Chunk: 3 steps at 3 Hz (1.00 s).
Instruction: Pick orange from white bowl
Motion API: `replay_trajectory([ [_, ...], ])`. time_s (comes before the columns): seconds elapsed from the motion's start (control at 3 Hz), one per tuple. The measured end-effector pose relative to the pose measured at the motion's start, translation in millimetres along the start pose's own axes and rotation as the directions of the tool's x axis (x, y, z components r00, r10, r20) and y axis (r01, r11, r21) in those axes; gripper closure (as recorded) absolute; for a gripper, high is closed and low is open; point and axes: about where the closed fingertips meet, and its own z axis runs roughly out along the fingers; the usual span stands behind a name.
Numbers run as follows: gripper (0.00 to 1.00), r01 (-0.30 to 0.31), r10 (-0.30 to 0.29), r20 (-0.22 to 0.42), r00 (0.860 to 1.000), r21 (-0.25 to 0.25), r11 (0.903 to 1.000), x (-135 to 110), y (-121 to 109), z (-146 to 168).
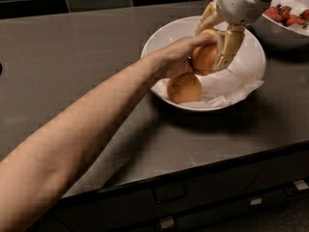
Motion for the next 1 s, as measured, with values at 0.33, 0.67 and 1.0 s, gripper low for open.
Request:
replay_trajectory([
  [0.33,1.0,0.0,0.0,0.0,1.0,0.0,1.0,0.0,0.0,0.0],
  [0.67,0.81,0.0,0.0,0.0,1.0,0.0,1.0,-0.1,0.0,0.1],
  [1.0,0.58,0.0,0.0,0.0,1.0,0.0,1.0,-0.1,0.0,0.1],
])
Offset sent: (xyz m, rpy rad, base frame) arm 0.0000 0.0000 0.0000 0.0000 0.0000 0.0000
